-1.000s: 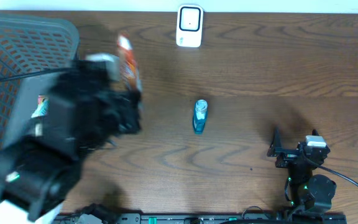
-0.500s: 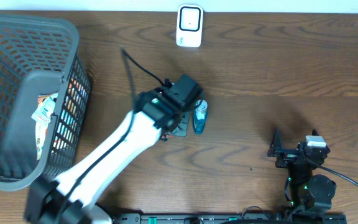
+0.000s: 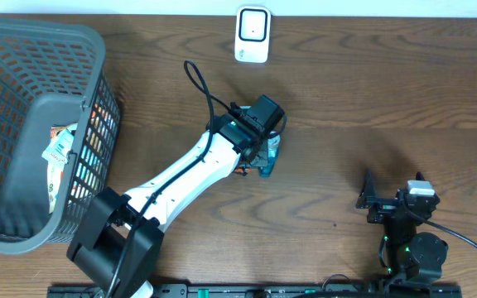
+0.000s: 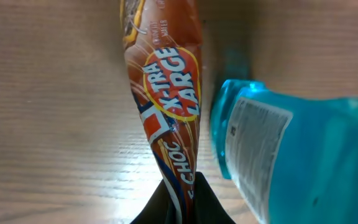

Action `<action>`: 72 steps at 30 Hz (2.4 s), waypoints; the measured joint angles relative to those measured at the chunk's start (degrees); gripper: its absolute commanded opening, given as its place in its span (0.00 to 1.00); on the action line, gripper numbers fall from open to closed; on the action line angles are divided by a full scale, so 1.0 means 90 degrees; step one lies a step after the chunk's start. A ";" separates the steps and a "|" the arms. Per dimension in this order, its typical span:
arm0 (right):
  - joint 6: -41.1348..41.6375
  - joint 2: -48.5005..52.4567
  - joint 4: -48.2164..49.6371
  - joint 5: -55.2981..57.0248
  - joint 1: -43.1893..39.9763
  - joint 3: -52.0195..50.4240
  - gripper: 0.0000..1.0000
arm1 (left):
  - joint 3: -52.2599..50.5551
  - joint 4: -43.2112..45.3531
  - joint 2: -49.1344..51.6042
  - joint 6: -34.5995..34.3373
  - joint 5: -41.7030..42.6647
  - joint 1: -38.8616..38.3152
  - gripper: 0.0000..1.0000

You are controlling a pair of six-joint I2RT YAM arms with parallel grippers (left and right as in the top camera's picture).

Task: Scan the item barcode
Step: 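Carry the red chocolate bar out and place it left of the bottle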

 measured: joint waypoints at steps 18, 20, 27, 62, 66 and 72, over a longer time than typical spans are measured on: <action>0.0000 0.0000 0.0000 -0.0002 0.0000 0.0000 0.99 | 0.0000 0.0017 0.0000 -0.0216 -0.0398 0.0097 0.07; 0.0000 0.0000 0.0000 -0.0002 0.0000 0.0000 0.99 | 0.0000 0.0017 0.0000 -0.0216 -0.0437 0.0211 0.07; 0.0000 0.0000 0.0000 0.0000 0.0000 0.0002 0.99 | 0.0000 0.0221 0.0000 -0.0221 -0.0537 0.0692 0.07; 0.0000 0.0000 0.0000 0.0000 0.0000 0.0000 0.99 | -0.0517 0.0168 -0.2057 -0.0027 -0.0313 0.1141 0.99; 0.0000 0.0000 0.0000 -0.0002 0.0000 0.0000 0.99 | -0.0413 0.0185 -0.3305 0.0274 -0.0811 0.1554 0.98; 0.0000 0.0000 -0.0002 -0.0002 0.0000 0.0002 0.99 | -0.0408 0.0629 -0.4639 0.1027 -0.1212 0.2004 0.98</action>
